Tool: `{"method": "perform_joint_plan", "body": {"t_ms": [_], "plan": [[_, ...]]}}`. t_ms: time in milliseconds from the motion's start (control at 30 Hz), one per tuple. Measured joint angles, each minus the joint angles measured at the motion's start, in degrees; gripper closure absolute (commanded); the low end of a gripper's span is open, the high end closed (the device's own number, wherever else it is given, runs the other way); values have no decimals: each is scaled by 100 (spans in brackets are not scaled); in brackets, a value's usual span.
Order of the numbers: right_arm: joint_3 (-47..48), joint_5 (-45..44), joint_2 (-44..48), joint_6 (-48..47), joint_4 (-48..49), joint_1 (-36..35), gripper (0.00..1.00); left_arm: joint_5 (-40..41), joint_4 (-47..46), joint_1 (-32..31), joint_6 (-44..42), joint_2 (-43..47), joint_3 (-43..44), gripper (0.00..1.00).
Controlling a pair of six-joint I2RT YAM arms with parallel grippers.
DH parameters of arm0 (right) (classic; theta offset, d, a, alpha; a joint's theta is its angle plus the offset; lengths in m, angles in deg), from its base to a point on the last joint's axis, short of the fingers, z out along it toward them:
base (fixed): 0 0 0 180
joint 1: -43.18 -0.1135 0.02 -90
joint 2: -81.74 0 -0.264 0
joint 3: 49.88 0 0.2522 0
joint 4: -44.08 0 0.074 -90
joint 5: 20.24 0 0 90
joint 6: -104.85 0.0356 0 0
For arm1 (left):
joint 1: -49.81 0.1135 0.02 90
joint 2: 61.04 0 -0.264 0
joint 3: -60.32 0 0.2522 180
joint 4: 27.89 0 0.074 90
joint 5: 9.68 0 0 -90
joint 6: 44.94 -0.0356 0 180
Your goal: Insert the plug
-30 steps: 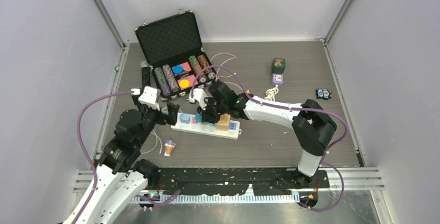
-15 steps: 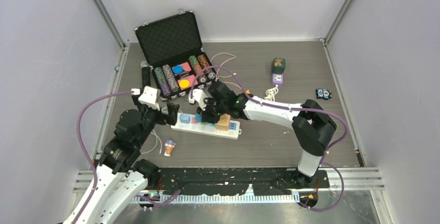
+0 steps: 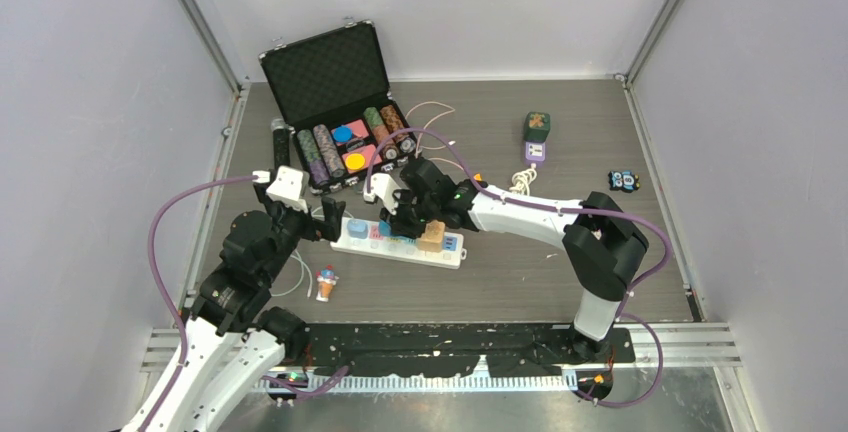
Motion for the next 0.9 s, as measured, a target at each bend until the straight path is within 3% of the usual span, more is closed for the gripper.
{"method": "perform_joint_plan", "body": {"t_ms": [500, 900], "plan": [[-540, 175, 74, 2, 713, 9, 95, 83, 0, 0, -9, 4, 0, 0], [-428, 114, -46, -179, 625, -37, 95, 85, -2, 0, -17, 4, 0, 0]]}}
